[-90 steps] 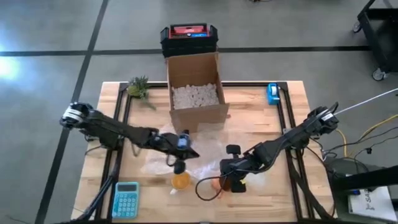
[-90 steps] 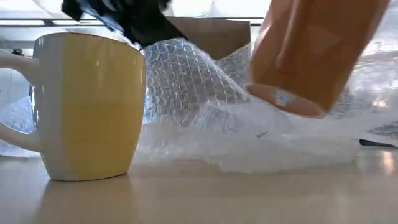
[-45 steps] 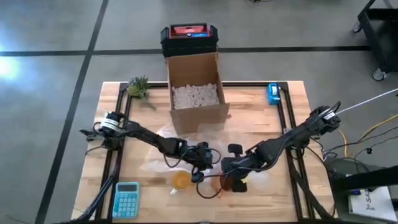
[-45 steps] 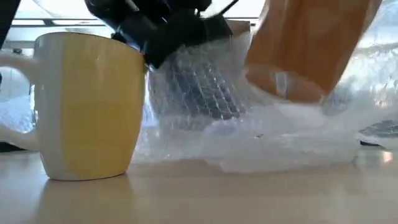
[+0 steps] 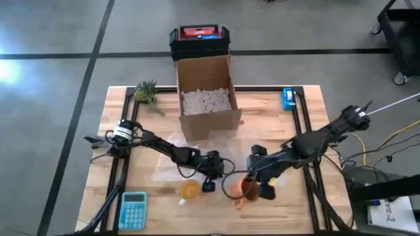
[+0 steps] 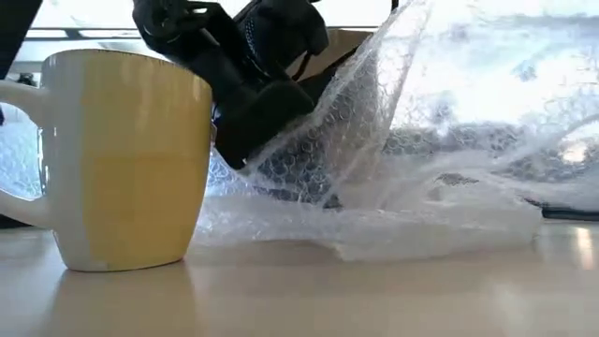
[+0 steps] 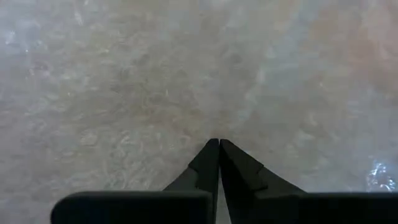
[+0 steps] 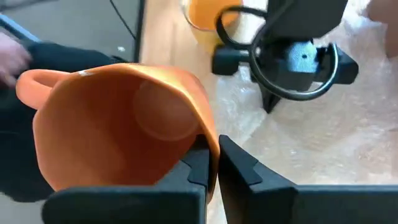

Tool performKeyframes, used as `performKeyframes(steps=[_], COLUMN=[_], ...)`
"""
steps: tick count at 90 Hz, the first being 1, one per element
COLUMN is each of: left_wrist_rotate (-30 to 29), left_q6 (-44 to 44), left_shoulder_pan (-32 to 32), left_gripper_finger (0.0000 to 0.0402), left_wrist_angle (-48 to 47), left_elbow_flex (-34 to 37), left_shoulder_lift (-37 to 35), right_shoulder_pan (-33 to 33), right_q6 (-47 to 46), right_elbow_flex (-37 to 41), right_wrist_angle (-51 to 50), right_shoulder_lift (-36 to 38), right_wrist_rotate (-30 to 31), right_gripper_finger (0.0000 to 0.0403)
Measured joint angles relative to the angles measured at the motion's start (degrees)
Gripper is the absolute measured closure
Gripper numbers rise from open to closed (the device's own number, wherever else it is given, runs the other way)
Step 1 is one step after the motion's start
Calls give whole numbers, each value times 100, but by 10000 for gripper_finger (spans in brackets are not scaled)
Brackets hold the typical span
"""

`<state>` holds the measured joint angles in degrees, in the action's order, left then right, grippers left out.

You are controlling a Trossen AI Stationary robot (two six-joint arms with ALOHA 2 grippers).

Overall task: Wrap mug
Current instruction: Wrap the orange mug with bubble wrap

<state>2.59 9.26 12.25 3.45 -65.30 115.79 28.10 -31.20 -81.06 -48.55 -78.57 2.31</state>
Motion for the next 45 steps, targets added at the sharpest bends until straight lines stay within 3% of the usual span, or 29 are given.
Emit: performKeyframes(steps=[22,45], left_wrist_rotate=[9,-9], left_q6=[6,-1], left_shoulder_pan=[-9,27], left_gripper_finger=[402,402], left_wrist_angle=[7,-357], left_elbow_flex=[6,-136], left_shoulder_lift=[9,-754], right_shoulder_pan=[15,-48], right_q6=[-502,39], right_elbow_flex=[0,315], right_wrist_angle=[-51,-269], right_shoulder_lift=[793,705], right_wrist_rotate=[54,1362], right_gripper_finger=[403,403])
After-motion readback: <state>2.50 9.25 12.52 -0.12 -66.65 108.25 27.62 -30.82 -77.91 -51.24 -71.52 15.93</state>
